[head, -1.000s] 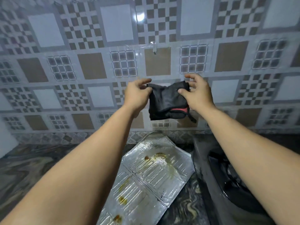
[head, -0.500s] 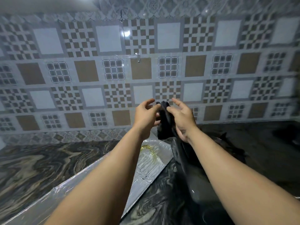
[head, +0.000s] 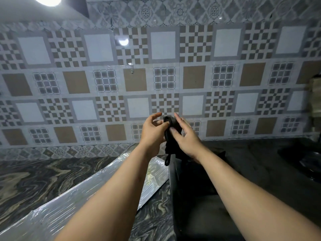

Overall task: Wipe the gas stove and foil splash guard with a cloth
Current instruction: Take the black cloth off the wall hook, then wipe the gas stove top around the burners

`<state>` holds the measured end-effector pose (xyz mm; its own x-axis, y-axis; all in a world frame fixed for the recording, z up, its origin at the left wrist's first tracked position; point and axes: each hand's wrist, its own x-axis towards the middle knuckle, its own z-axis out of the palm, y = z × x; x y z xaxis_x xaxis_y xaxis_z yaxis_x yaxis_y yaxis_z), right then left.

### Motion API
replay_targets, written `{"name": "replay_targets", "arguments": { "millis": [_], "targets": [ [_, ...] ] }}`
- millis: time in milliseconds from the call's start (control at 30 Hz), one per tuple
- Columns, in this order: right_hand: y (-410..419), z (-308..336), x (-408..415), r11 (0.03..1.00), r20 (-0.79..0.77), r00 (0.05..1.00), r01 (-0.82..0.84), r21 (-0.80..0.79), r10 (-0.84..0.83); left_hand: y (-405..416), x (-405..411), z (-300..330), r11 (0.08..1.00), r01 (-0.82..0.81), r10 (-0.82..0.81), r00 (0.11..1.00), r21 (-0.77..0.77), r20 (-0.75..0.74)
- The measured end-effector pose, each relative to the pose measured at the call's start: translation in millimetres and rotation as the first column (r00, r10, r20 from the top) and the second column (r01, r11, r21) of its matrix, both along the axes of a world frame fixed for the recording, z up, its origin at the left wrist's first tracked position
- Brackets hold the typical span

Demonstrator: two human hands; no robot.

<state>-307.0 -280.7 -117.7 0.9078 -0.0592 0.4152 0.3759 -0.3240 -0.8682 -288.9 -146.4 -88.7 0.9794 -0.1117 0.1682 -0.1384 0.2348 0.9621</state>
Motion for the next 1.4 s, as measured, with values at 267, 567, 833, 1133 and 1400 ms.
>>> {"name": "replay_targets", "arguments": {
  "millis": [267, 567, 833, 1133, 1400],
  "targets": [
    [-53, -27, 56, 0.993, -0.078, 0.990, -0.118, -0.024, 0.116, -50, 41, -10, 0.993, -0.073, 0.077, 0.996, 0.093, -0.035],
    [-113, -34, 127, 0.918, -0.009, 0.993, -0.110, -0.382, 0.115, -55, 62, -60, 0.917, -0.239, 0.261, 0.965, 0.320, -0.026],
    [-99, -37, 173, 0.687, -0.211, 0.936, -0.350, -0.637, 0.281, -49, 56, -131, 0.796, -0.150, 0.241, 0.967, 0.586, -0.080],
    [-62, -86, 186, 0.333, -0.408, 0.907, -0.420, -0.844, 0.108, -53, 68, -165, 0.767, -0.107, 0.207, 0.975, 0.633, -0.086],
    [-65, -94, 186, 0.308, -0.464, 0.884, -0.428, -0.850, -0.052, -51, 71, -155, 0.668, -0.019, 0.111, 0.991, 0.744, -0.075]
  ]
}}
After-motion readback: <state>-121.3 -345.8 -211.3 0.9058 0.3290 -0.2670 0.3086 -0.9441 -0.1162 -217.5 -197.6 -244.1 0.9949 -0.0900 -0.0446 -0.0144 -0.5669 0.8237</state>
